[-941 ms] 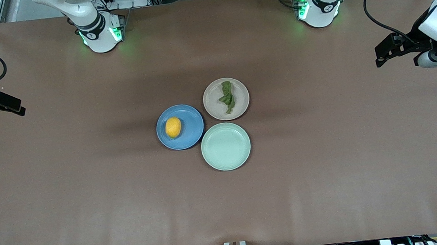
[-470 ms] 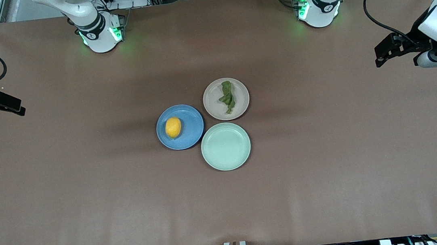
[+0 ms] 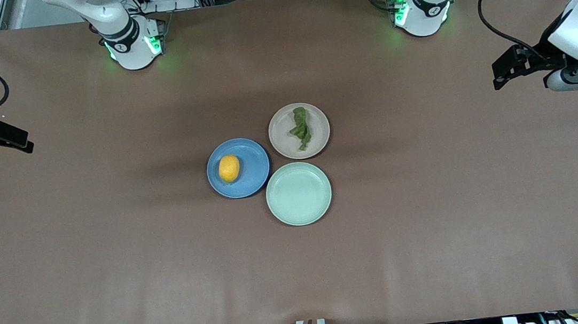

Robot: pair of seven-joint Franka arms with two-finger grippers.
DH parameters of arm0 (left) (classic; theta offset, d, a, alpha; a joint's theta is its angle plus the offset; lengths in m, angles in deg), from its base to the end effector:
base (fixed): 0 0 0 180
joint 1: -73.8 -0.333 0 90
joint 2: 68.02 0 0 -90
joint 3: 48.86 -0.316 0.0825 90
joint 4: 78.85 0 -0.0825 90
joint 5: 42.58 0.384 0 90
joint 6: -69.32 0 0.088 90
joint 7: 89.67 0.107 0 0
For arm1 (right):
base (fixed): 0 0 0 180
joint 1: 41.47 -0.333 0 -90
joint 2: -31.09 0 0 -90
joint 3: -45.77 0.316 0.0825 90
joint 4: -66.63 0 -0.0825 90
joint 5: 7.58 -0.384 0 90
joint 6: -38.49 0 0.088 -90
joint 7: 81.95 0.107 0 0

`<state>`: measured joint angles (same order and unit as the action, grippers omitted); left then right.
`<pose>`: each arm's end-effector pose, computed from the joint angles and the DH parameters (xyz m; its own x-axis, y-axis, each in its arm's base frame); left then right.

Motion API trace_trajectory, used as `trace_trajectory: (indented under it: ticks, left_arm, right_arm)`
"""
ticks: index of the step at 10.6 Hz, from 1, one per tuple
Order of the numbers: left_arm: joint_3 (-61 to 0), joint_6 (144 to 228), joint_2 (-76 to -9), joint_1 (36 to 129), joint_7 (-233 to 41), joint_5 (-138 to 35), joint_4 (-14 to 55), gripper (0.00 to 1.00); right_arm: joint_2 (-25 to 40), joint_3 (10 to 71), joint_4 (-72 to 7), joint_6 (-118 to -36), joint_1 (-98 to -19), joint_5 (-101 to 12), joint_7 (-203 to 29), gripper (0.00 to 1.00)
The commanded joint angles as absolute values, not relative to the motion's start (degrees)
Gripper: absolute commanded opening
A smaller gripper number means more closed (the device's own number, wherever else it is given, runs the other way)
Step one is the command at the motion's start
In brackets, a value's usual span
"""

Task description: Pick lemon and lettuce from blue and beige plates

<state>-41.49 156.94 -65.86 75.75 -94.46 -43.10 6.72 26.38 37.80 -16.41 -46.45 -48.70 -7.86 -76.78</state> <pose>0.5551 -0.0906 0.6363 0.9968 -0.0793 -0.0028 -0.0792 -0.9968 0.0137 0.5711 -0.0032 0.6279 0.9936 -0.1026 -0.0475 -0.1022 -0.9947 0.0108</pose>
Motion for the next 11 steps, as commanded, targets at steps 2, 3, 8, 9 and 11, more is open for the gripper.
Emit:
trace_trajectory:
  ticks: [2, 3, 8, 9, 11]
  left_arm:
    - [-41.0, 156.0, -64.9, 76.0, -95.2, -43.5, 6.1, 1.0]
    - [-41.0, 156.0, -64.9, 76.2, -94.7, -43.5, 6.1, 1.0]
    - [-41.0, 156.1, -63.4, 77.0, -95.0, -43.4, 6.2, 1.0]
    - [-40.6, 156.4, -63.2, 76.8, -94.5, -42.8, 6.9, 1.0]
    - [-40.1, 158.0, -63.2, 76.7, -94.4, -43.4, 8.2, 1.0]
  right_arm:
    - [27.4, 38.1, -16.8, -46.0, -48.3, -7.1, -77.2, 1.0]
    - [27.4, 38.1, -16.8, -46.0, -48.3, -7.1, -77.2, 1.0]
    - [27.4, 38.1, -16.8, -46.1, -48.2, -7.1, -77.2, 1.0]
    - [27.4, 38.1, -16.8, -46.1, -48.2, -7.1, -77.2, 1.0]
    - [27.4, 38.1, -16.8, -46.1, -48.2, -7.1, -77.2, 1.0]
